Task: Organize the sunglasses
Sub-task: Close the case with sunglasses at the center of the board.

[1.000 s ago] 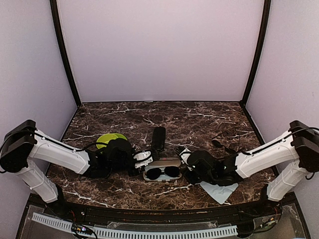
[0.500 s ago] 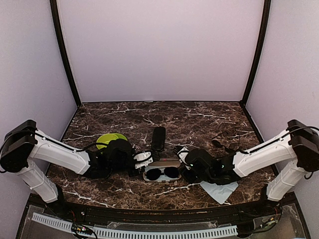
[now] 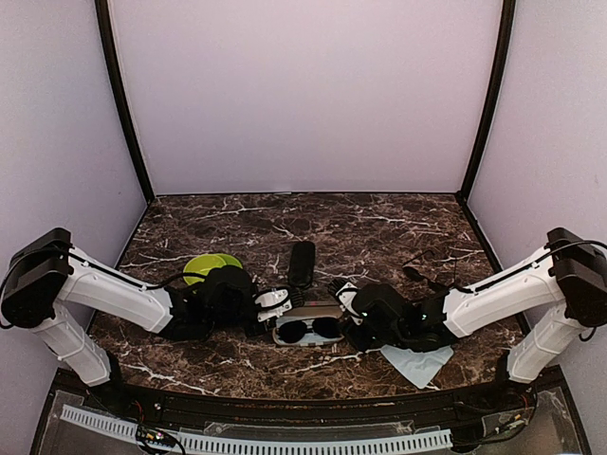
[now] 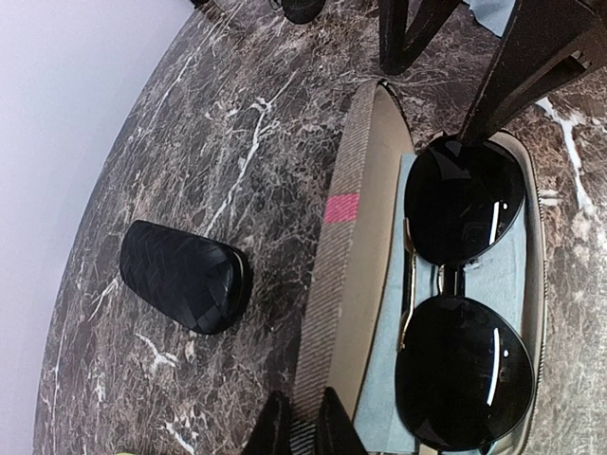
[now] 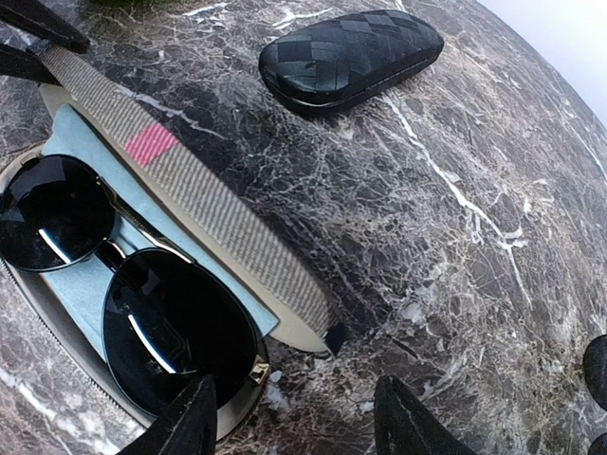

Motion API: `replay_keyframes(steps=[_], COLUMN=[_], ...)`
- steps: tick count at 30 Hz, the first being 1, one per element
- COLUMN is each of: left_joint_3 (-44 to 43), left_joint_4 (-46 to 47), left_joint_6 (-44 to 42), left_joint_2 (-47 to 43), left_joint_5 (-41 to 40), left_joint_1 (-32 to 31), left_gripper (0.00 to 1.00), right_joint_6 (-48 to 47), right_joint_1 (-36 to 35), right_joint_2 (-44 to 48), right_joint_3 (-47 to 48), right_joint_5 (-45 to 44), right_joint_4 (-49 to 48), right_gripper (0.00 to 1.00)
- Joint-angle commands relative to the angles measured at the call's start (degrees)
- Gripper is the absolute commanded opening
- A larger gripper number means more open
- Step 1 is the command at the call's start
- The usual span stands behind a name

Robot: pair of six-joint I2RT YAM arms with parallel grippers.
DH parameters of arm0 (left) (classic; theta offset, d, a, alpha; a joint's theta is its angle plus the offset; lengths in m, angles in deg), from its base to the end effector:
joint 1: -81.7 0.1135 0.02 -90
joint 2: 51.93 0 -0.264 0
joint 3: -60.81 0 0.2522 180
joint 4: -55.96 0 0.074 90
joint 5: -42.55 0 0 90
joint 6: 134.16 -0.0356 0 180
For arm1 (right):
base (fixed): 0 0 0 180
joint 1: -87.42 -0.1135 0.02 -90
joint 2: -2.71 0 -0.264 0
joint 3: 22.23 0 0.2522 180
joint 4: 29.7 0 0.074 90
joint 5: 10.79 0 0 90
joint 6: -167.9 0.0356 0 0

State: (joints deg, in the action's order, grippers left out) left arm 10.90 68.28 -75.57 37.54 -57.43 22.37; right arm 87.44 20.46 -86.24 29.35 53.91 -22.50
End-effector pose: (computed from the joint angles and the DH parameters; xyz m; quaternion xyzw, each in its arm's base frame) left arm 0.1629 -0.2626 0.1669 0.5734 0.6297 -0.0531 0.5213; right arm 0.1280 0.2621 0.1499 -0.3582 0.8300 0.0746 0.4209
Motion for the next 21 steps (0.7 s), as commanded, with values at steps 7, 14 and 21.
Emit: replay_keyframes(steps=[7,14,21], left_joint_3=[0.63,0.68,0.41], left_joint_4=[4.02,4.02,4.02], left_joint_6=[0.57,0.49,0.35], left_joint_2=[-0.41,-0.37,-0.14], left_joint_5=[-0.75,-0.88,-0.87], left_joint_1=[-0.43,-0.43,-0.43], left_gripper=[0.11,0.1,0.11], right_joint_6=[1.94,1.58,1.12], right_joint_1=[2.02,2.89,3.1], right_joint_2=[2.63,1.78,-0.35], right_joint_3=[-0.28,-0.28,0.28], right_joint_5=[-2.24,-1.99,-1.63], right_joint_4=[-0.77,-0.57,-0.88], right_gripper=[0.56,0.56,0.56])
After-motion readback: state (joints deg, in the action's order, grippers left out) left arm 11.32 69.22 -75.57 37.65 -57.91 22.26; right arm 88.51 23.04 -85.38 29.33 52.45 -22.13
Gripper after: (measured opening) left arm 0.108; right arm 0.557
